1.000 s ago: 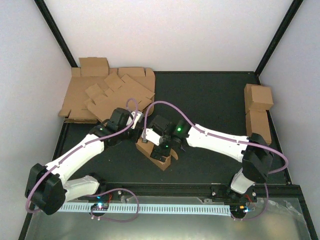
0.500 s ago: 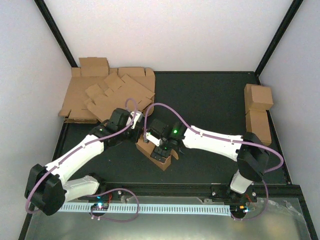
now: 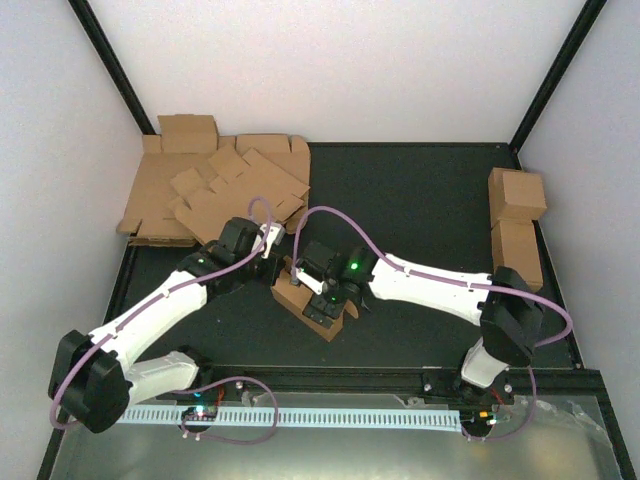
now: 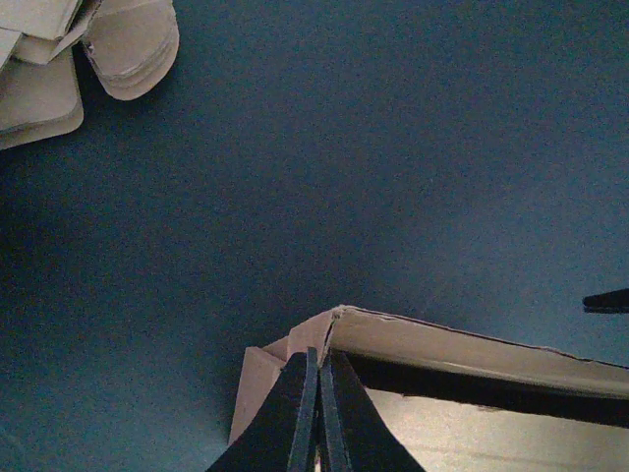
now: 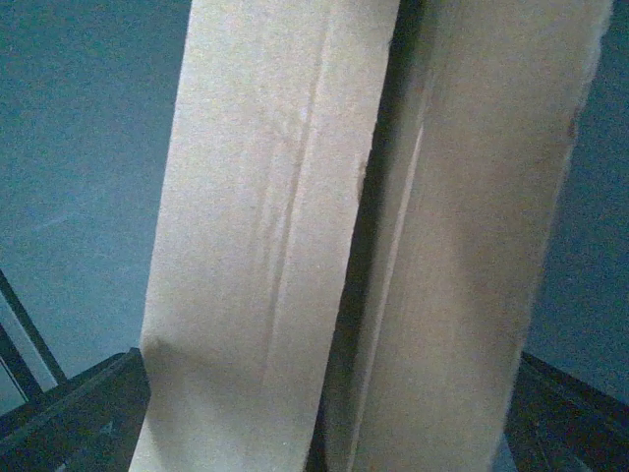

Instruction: Fold the paper box

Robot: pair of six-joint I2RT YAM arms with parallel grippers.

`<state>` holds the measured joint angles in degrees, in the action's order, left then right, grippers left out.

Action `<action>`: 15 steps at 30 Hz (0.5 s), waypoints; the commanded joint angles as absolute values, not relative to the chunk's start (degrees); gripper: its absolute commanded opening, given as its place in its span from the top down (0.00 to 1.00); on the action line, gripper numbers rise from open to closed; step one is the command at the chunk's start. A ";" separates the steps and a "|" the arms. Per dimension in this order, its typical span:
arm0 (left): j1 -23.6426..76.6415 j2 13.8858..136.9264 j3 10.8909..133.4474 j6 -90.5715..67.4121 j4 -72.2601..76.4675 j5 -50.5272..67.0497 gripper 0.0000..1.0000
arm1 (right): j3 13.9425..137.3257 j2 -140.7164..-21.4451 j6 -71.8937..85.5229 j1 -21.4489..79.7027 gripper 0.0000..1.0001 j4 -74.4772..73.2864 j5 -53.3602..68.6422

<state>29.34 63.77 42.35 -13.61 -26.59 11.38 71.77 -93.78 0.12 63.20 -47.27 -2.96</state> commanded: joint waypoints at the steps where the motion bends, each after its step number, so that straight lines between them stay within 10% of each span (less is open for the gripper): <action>1: 29.61 62.80 42.02 -14.46 -27.27 12.37 0.98 | 70.95 -90.26 1.42 63.87 0.01 -47.02 -2.56; 15: 29.62 62.94 42.26 -15.02 -27.69 12.13 0.98 | 69.48 -91.85 6.50 67.46 0.01 -48.61 -7.79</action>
